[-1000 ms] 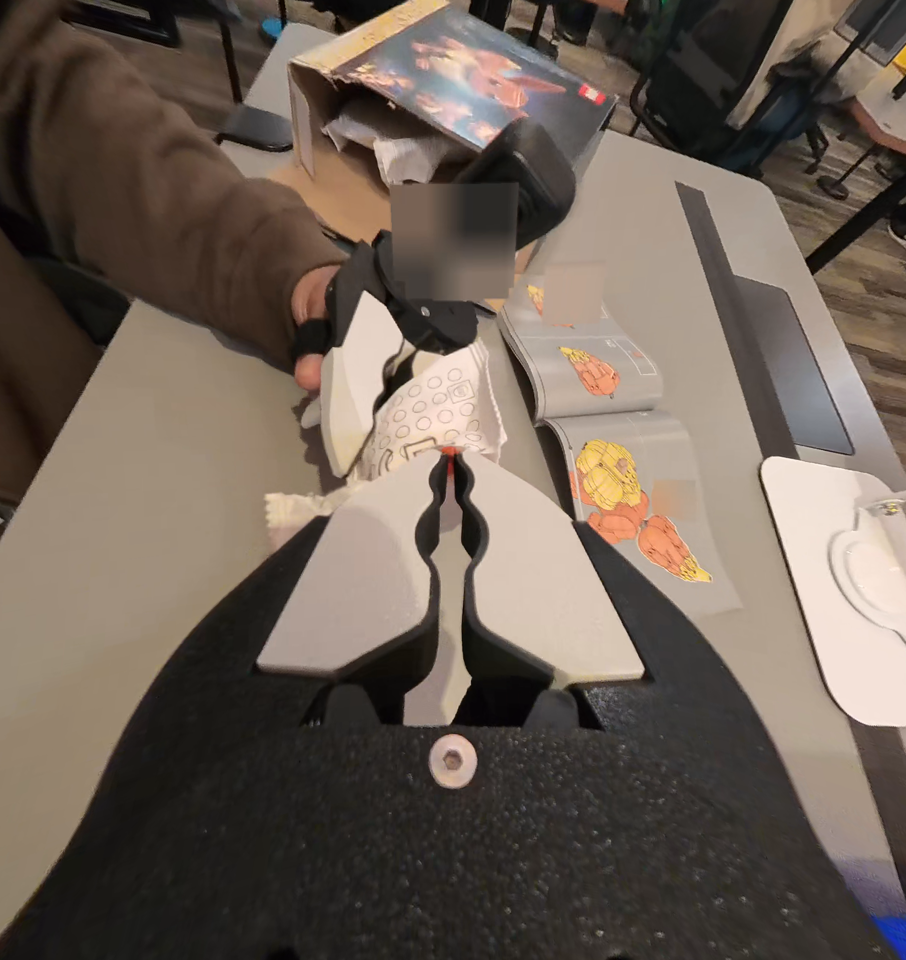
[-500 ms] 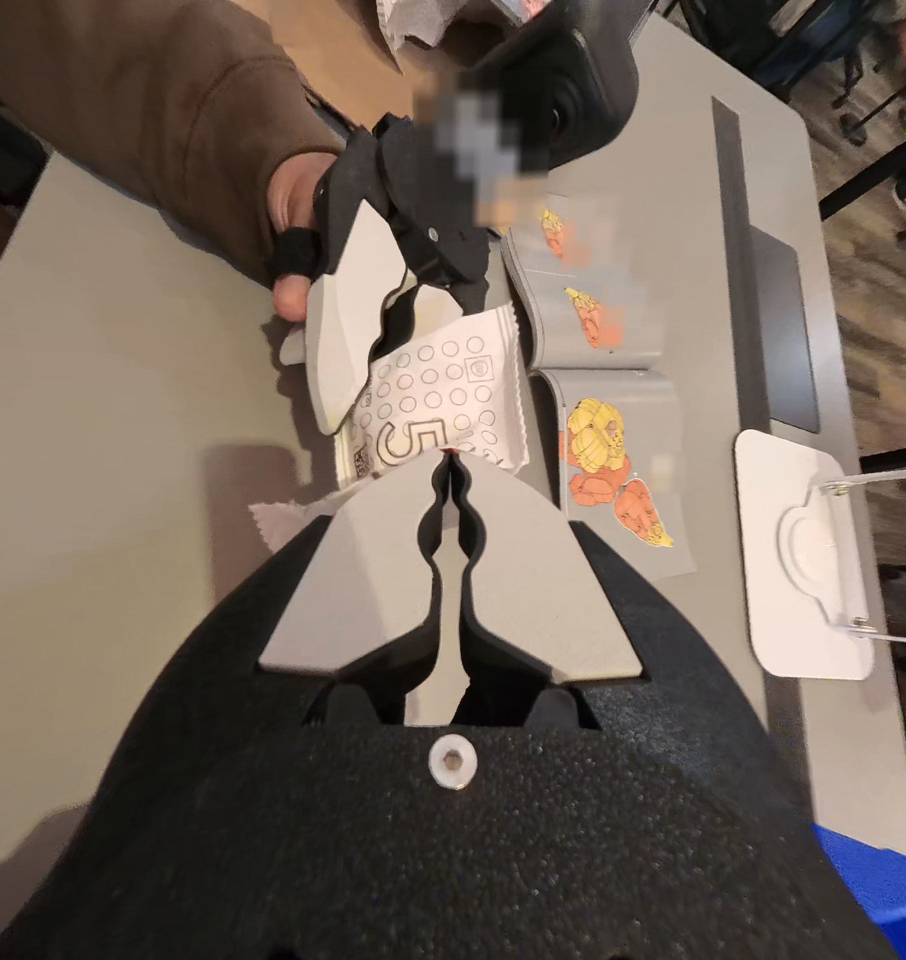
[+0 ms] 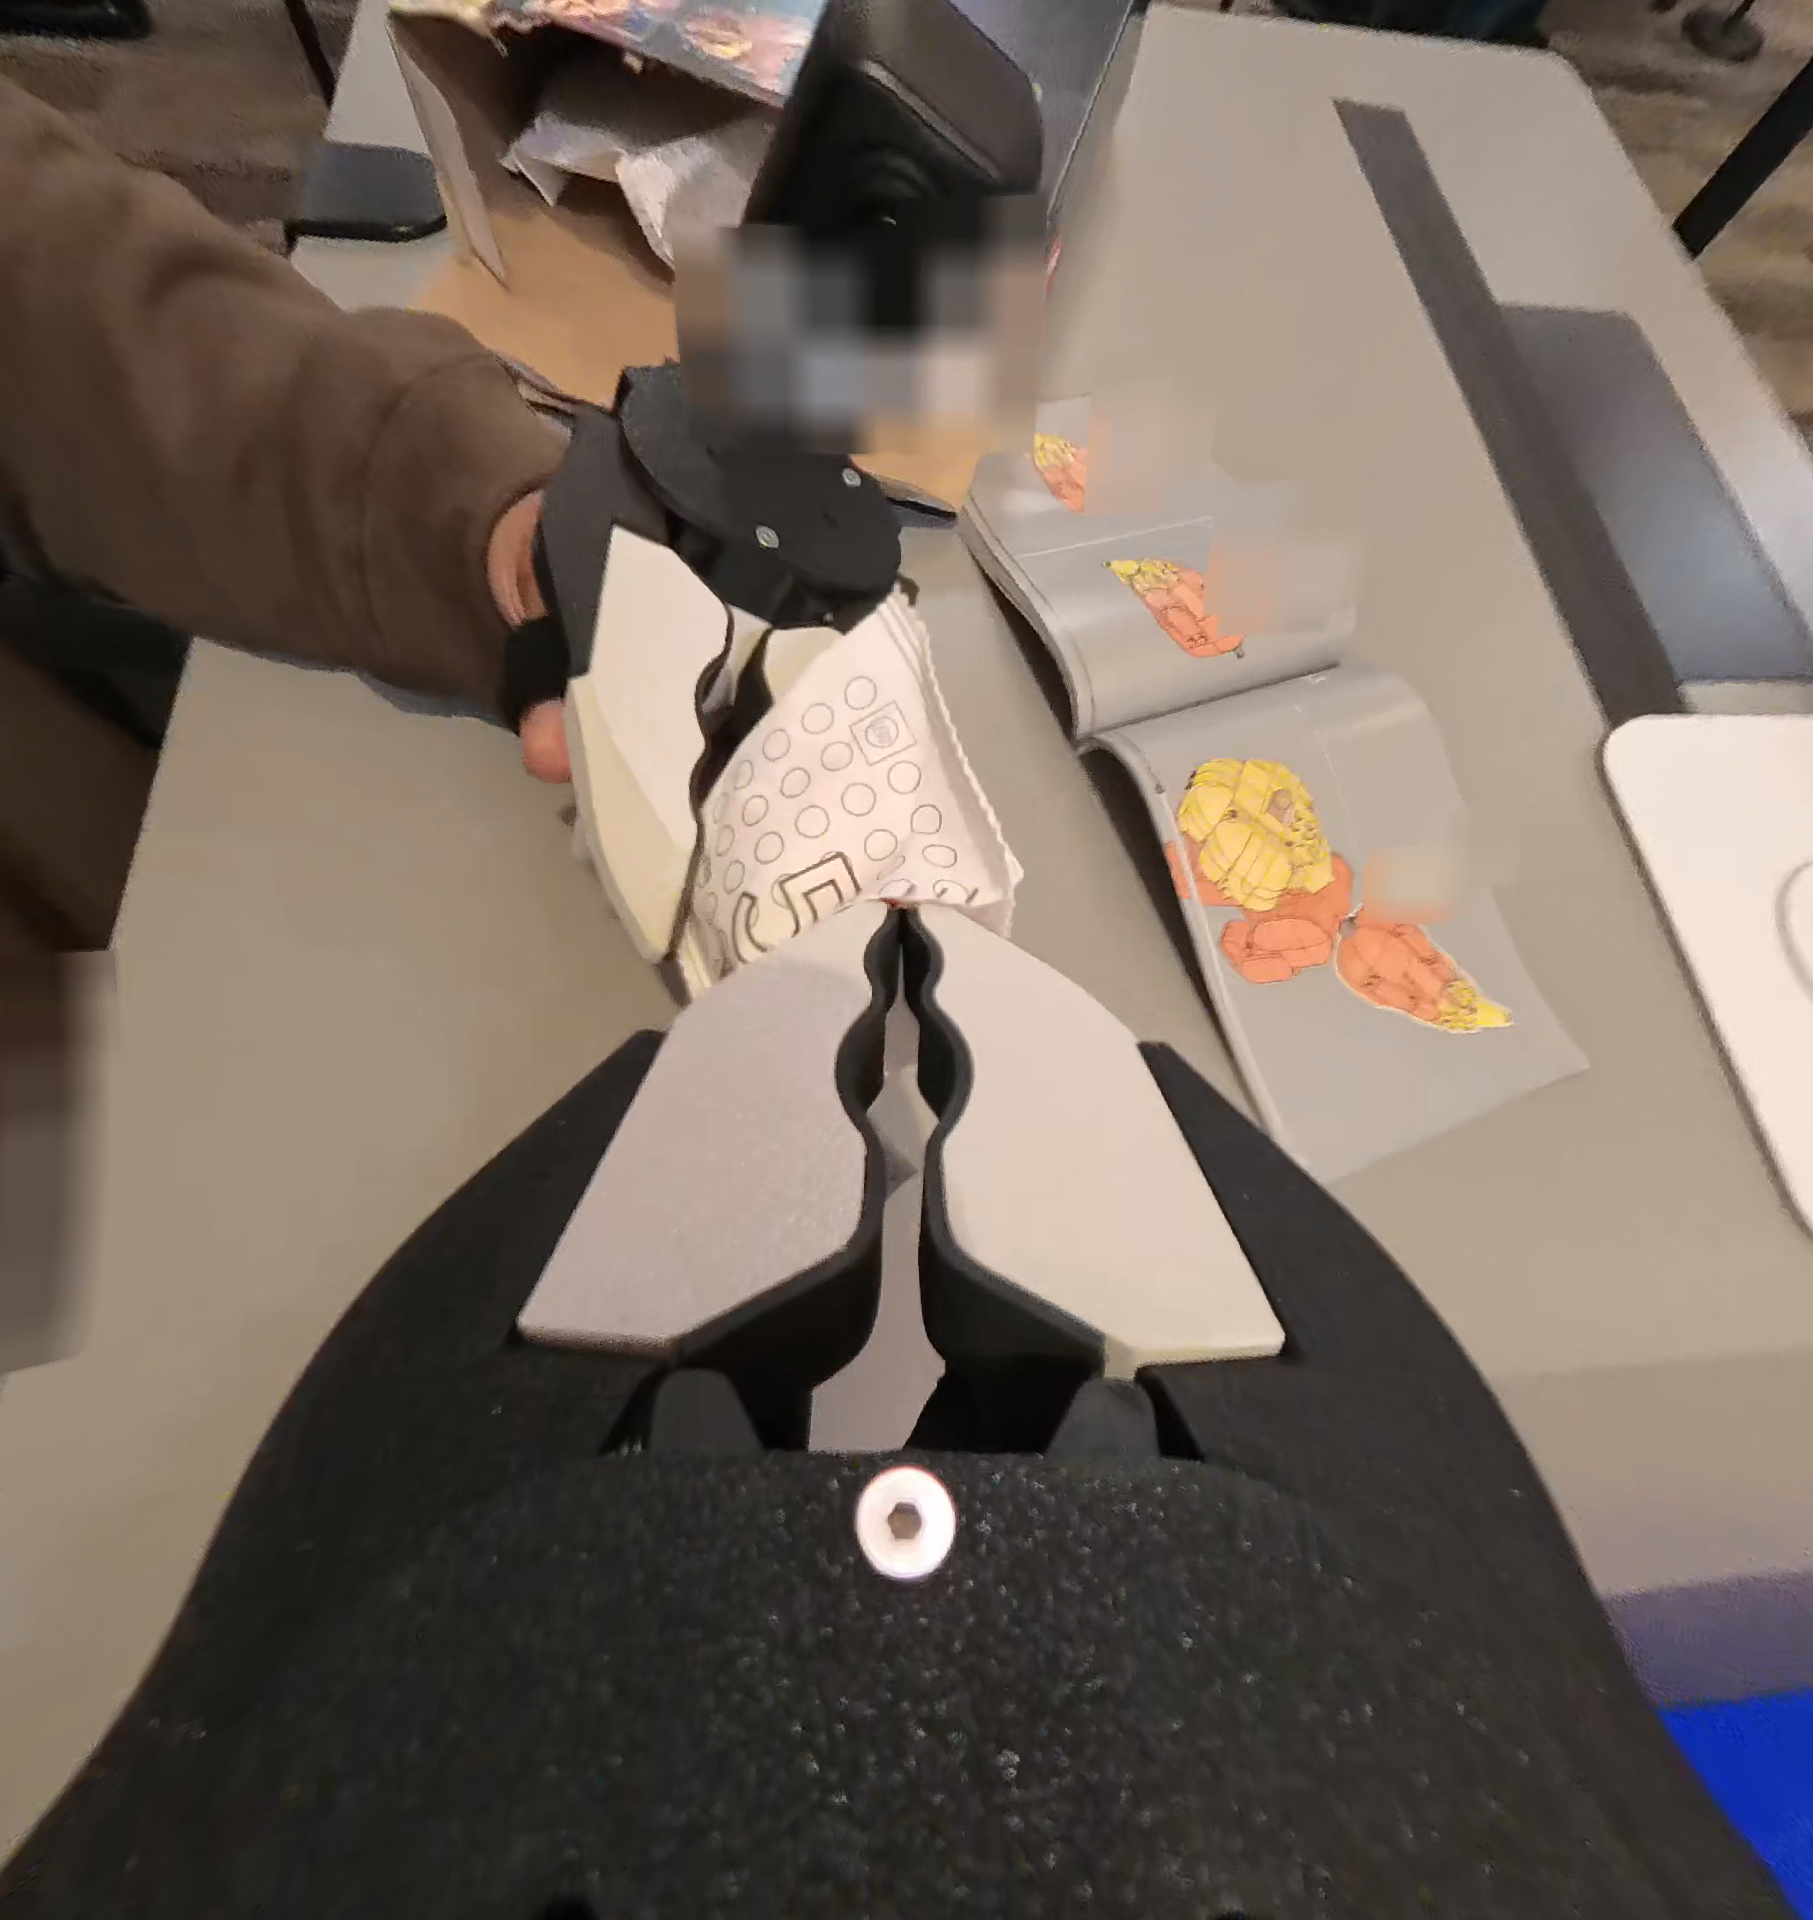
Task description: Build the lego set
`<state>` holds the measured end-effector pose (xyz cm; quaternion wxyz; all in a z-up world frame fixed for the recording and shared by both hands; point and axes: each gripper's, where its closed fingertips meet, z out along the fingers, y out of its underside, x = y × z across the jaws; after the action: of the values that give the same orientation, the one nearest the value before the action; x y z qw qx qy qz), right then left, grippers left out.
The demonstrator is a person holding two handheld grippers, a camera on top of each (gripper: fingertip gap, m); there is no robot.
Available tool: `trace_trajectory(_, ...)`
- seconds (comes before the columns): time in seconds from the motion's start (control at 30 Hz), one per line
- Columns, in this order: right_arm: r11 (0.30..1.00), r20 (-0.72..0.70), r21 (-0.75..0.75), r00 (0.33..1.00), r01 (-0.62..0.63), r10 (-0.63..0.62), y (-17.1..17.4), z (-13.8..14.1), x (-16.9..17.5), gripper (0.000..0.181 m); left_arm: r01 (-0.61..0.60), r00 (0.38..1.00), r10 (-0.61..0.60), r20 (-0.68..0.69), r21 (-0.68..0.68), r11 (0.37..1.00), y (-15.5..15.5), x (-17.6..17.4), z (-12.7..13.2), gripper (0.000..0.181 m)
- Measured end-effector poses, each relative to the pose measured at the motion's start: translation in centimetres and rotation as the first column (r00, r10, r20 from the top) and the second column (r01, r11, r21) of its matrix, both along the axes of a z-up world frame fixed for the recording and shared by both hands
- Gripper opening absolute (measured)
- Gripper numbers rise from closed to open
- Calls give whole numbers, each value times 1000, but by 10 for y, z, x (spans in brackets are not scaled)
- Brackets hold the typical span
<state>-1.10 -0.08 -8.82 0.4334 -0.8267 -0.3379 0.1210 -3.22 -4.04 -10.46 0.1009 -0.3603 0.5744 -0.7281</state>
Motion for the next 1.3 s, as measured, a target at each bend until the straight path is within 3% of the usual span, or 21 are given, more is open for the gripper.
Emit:
trace_trajectory(0.27, 978, -247, -209, 967, 7, -60, -7, -2, -6, 8, -60, 996, 51, 80, 119, 991, -2, 1, -1, 6)
trace_trajectory(0.53, 964, -446, -256, 893, -70, -53, -11, 9, -10, 11, -72, 992, 60, 107, 114, 991, 0, 0, 2, 6)
trace_trajectory(0.63, 959, -446, -276, 893, -68, -65, -10, 5, -8, 12, -74, 993, 61, 103, 126, 989, -1, 1, 0, 6)
trace_trajectory(0.83, 970, -234, -243, 970, 12, -71, -6, -7, -1, 12, -65, 995, 53, 87, 147, 987, -2, 1, -5, 5)
trace_trajectory(1.2, 956, -524, -251, 852, -150, -4, -16, 26, -20, 0, -60, 994, 51, 99, 85, 995, 4, -1, 2, 5)
trace_trajectory(1.3, 957, -539, -242, 842, -162, 7, -18, 28, -19, 0, -41, 995, 36, 98, 52, 998, 5, -2, 4, 5)
